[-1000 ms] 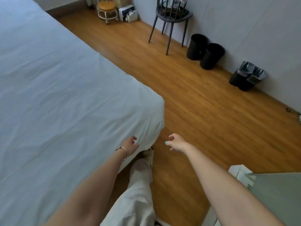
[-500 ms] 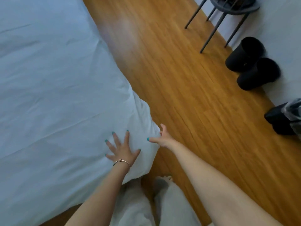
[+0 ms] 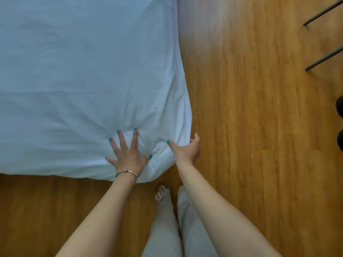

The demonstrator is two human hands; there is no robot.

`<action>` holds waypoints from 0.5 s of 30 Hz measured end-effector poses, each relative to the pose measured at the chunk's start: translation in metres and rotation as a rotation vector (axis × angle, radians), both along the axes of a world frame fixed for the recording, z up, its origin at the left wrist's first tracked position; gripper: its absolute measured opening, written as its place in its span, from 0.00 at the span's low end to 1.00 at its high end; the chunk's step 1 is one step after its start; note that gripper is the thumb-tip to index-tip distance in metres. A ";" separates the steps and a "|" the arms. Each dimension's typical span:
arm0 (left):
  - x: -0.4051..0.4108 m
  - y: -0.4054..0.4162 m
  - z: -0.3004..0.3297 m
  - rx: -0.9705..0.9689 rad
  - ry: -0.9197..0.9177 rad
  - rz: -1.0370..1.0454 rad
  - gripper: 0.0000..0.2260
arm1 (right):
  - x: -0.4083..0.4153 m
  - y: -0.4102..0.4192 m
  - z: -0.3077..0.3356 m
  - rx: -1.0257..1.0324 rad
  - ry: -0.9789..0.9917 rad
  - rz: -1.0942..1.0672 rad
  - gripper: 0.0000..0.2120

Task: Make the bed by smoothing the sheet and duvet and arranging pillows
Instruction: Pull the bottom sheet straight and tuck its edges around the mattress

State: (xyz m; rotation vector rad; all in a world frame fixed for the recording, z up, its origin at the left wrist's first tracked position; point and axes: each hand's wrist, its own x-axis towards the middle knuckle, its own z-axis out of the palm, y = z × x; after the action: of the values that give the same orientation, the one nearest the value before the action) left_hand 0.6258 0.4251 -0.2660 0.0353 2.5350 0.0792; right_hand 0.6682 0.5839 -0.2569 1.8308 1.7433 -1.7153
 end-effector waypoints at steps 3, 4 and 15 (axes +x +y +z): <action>0.005 0.005 0.015 0.067 0.004 0.070 0.42 | 0.006 -0.016 0.023 0.137 0.061 -0.047 0.42; 0.007 0.007 0.020 0.094 0.014 0.091 0.40 | 0.005 -0.018 0.032 0.135 0.065 -0.071 0.42; 0.057 -0.007 0.079 0.480 0.228 0.280 0.27 | -0.015 0.006 0.115 -0.347 0.316 0.350 0.20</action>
State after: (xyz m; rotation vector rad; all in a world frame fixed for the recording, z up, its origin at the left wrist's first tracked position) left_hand 0.6825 0.4179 -0.1867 -0.1279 2.6693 0.8347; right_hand 0.6535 0.5896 -0.1423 1.0909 1.6064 -2.0682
